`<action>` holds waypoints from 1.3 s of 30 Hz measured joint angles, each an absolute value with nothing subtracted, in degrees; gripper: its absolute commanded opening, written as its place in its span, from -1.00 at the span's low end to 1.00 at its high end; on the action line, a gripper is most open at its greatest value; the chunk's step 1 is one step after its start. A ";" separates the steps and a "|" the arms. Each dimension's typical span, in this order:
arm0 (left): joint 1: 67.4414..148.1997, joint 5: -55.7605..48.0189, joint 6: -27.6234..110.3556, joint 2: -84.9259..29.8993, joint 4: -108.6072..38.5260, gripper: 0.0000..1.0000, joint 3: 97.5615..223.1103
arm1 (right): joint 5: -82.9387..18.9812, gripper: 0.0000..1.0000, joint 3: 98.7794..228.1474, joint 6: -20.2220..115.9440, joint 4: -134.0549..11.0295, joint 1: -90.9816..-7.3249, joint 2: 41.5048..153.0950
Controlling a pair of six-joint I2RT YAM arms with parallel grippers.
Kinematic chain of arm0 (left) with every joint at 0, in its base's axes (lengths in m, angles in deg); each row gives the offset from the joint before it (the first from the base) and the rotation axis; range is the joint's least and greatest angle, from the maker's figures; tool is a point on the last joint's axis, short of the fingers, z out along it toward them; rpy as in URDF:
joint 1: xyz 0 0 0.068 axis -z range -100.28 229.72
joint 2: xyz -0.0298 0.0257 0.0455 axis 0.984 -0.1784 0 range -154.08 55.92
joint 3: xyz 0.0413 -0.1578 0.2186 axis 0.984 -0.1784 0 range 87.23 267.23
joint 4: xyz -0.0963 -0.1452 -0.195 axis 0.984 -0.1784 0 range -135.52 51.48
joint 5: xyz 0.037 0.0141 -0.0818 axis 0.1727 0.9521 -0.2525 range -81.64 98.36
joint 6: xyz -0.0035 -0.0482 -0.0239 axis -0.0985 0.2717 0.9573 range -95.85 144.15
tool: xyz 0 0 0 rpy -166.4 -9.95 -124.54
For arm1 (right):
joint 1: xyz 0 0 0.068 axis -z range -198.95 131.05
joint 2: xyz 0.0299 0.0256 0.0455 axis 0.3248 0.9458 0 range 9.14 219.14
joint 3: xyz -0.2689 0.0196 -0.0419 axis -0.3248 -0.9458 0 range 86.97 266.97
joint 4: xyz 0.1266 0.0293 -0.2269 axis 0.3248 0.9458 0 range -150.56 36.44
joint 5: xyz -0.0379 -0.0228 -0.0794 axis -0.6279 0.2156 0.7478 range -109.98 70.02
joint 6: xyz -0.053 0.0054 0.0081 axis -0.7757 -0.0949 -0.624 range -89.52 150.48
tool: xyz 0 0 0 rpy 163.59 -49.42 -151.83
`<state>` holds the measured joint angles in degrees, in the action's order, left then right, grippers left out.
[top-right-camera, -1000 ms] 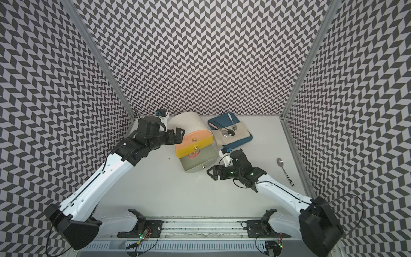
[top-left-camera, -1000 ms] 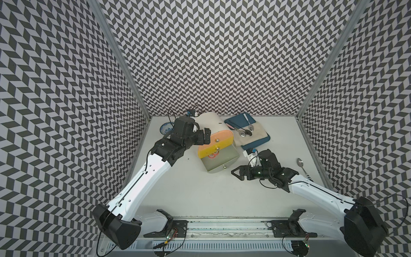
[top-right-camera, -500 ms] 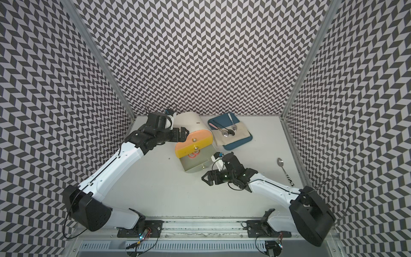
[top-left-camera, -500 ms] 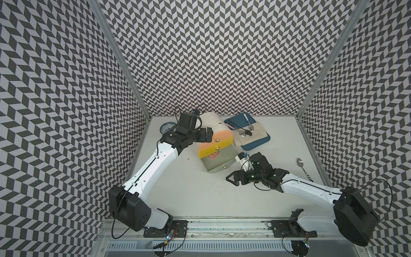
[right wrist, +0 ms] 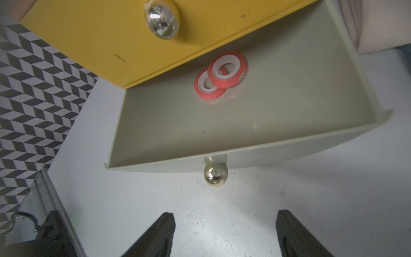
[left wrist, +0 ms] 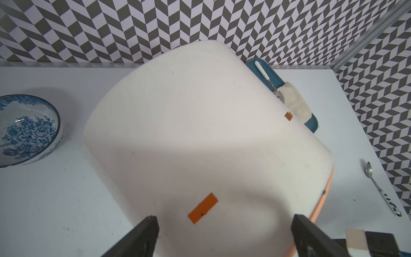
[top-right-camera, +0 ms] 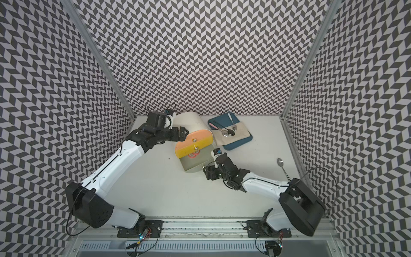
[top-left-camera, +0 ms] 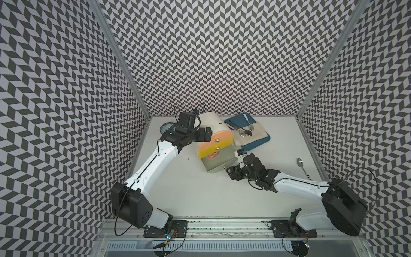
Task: Place the transparent tape into the drawer according to color
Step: Close the drawer in the storage box.
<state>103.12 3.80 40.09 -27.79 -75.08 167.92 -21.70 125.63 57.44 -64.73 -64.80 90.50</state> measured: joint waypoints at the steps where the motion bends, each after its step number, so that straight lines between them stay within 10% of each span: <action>1: 103.03 3.67 40.07 -27.79 -75.06 0.95 167.92 | -21.19 0.51 126.00 57.39 -65.12 -64.97 91.20; 18: 102.44 1.42 39.59 -28.03 -75.01 0.95 167.92 | -19.20 0.51 132.82 57.00 -70.36 -67.33 100.84; 39: 102.29 0.57 38.95 -28.03 -75.06 0.95 167.92 | -9.72 0.03 143.75 49.66 -75.09 -67.57 113.82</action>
